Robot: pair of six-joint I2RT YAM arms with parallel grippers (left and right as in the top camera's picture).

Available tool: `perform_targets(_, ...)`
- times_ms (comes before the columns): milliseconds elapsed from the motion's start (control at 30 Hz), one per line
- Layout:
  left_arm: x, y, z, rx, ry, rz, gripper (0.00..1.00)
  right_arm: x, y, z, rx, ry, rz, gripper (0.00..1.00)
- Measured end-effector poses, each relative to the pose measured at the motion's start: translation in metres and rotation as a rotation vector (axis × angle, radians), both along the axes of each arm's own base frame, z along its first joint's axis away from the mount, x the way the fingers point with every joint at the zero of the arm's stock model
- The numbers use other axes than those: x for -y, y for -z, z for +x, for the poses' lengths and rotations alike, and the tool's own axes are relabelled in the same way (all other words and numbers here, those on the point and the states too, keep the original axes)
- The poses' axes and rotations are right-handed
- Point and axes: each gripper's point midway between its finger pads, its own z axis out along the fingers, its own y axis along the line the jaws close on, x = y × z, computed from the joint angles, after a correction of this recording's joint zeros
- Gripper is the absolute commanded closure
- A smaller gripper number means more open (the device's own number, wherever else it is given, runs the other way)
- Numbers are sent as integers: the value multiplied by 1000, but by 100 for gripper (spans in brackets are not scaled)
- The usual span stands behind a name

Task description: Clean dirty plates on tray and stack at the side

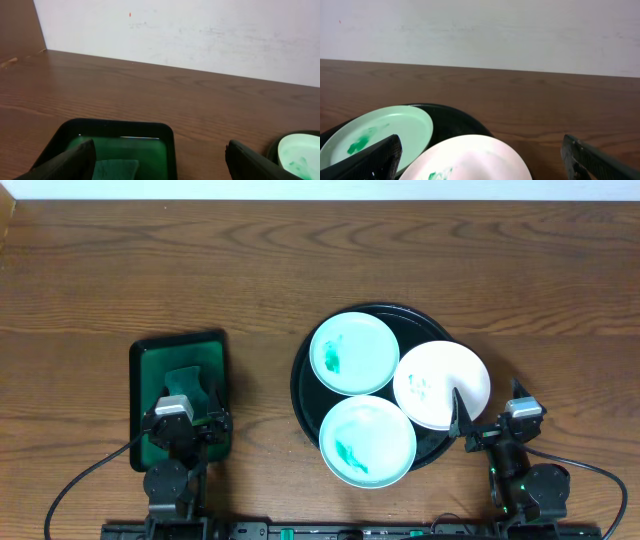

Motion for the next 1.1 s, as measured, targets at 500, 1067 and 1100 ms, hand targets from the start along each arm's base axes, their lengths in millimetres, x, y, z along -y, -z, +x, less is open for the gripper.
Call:
perform_targets(500,0,0,0,0,0,0,17,1,0,0,3,3,-24,1)
perform_targets(1067,0,0,0,0,0,0,17,1,0,0,4,2,-26,1)
perform_targets(1100,0,0,0,0,0,0,17,1,0,0,4,2,-26,1)
